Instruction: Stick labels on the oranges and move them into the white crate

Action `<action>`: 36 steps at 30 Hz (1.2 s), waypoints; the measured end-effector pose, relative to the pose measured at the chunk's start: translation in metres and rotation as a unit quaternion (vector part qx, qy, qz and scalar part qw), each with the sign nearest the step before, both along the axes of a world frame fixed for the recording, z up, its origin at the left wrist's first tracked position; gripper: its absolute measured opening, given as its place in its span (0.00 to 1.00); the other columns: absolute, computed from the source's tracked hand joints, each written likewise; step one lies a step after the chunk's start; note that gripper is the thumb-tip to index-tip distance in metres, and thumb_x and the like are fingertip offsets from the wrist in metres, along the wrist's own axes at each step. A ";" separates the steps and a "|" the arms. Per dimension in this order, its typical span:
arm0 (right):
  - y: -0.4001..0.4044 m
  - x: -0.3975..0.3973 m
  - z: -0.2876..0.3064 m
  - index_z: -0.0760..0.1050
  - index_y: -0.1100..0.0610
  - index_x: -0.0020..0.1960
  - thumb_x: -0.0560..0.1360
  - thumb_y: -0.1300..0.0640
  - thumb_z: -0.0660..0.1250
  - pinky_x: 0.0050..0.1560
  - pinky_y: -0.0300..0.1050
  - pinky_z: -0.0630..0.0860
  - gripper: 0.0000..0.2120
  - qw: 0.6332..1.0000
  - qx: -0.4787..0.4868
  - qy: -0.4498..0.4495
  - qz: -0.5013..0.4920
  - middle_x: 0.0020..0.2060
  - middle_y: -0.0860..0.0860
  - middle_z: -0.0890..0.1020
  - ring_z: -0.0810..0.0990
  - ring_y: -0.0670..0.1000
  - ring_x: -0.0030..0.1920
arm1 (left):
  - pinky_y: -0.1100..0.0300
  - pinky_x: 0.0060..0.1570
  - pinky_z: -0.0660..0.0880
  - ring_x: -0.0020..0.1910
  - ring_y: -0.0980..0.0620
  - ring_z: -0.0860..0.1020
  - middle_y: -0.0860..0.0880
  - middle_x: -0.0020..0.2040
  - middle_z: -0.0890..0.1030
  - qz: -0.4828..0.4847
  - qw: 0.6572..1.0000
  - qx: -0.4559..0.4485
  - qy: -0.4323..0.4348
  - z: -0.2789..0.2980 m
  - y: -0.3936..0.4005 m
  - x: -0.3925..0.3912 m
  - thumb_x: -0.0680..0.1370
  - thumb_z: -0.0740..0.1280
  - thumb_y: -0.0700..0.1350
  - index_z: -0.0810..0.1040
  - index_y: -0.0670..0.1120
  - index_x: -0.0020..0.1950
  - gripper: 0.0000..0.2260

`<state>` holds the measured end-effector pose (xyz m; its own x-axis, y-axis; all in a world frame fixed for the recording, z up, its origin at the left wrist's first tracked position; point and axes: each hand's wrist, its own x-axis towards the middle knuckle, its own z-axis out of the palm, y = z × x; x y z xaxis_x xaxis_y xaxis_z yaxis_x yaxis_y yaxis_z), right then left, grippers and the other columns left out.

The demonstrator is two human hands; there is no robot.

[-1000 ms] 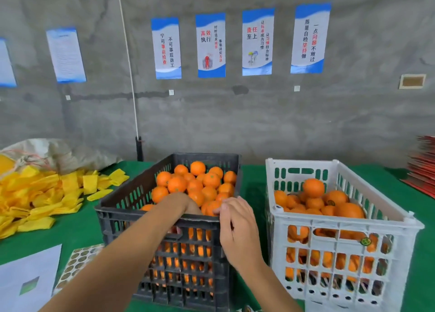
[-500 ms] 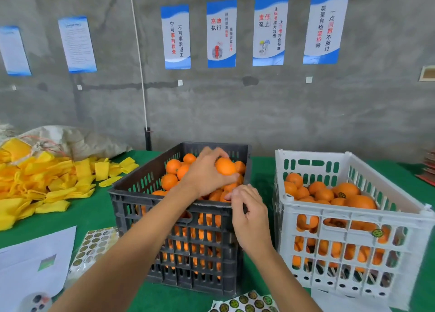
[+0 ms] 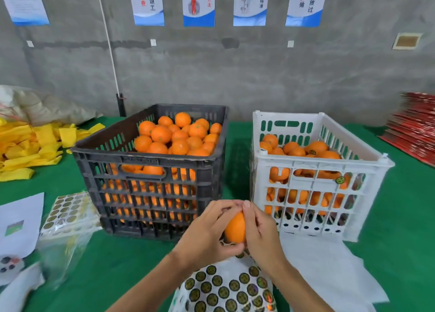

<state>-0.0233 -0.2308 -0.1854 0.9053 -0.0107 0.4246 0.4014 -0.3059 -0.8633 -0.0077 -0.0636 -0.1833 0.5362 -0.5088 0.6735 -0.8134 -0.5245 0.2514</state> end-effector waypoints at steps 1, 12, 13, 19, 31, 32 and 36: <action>-0.006 -0.001 -0.015 0.80 0.40 0.62 0.84 0.38 0.52 0.54 0.46 0.83 0.20 0.999 -0.019 0.030 0.005 0.53 0.37 0.84 0.83 0.42 0.55 | 0.55 0.60 0.80 0.67 0.49 0.75 0.49 0.70 0.73 0.005 0.999 0.008 0.035 -0.017 0.001 -0.004 0.75 0.76 0.56 0.74 0.46 0.76 0.32; -0.041 -0.002 -0.061 0.79 0.43 0.65 0.84 0.39 0.52 0.74 0.37 0.63 0.20 0.940 -0.310 0.049 0.131 0.71 0.35 0.73 0.67 0.34 0.72 | 0.62 0.58 0.79 0.63 0.62 0.77 0.67 0.65 0.73 0.094 0.947 -0.149 0.268 -0.077 0.020 -0.015 0.73 0.73 0.71 0.74 0.60 0.71 0.31; -0.044 -0.003 -0.063 0.78 0.40 0.67 0.82 0.36 0.54 0.75 0.33 0.59 0.21 0.931 -0.332 0.052 0.141 0.71 0.28 0.69 0.62 0.30 0.72 | 0.61 0.58 0.80 0.63 0.61 0.77 0.66 0.65 0.72 0.096 0.947 -0.148 0.269 -0.078 0.021 -0.015 0.73 0.73 0.71 0.73 0.60 0.71 0.30; -0.055 0.001 -0.071 0.79 0.39 0.66 0.72 0.28 0.68 0.69 0.22 0.52 0.27 0.932 -0.329 0.053 0.146 0.63 0.18 0.66 0.59 0.27 0.73 | 0.58 0.55 0.82 0.66 0.56 0.76 0.62 0.68 0.71 0.075 0.947 -0.161 0.269 -0.082 0.024 -0.016 0.76 0.72 0.68 0.71 0.62 0.73 0.28; -0.049 -0.001 -0.074 0.87 0.43 0.55 0.78 0.51 0.74 0.66 0.37 0.72 0.07 0.967 -0.175 0.103 0.156 0.59 0.34 0.82 0.76 0.40 0.66 | 0.64 0.58 0.79 0.66 0.59 0.75 0.65 0.67 0.71 0.065 0.947 -0.151 0.276 -0.077 0.025 -0.019 0.75 0.72 0.69 0.71 0.62 0.71 0.28; -0.049 -0.001 -0.073 0.87 0.43 0.54 0.78 0.51 0.74 0.66 0.39 0.72 0.07 0.967 -0.163 0.117 0.154 0.59 0.34 0.82 0.76 0.41 0.65 | 0.64 0.57 0.79 0.66 0.60 0.75 0.65 0.67 0.71 0.065 0.946 -0.152 0.277 -0.077 0.025 -0.019 0.74 0.72 0.69 0.71 0.63 0.71 0.27; -0.046 -0.001 -0.069 0.88 0.45 0.48 0.78 0.56 0.73 0.63 0.48 0.75 0.07 0.971 -0.105 0.162 0.144 0.55 0.38 0.85 0.79 0.43 0.61 | 0.68 0.56 0.77 0.65 0.60 0.75 0.65 0.67 0.71 0.062 0.947 -0.152 0.277 -0.076 0.024 -0.019 0.75 0.72 0.69 0.71 0.63 0.70 0.27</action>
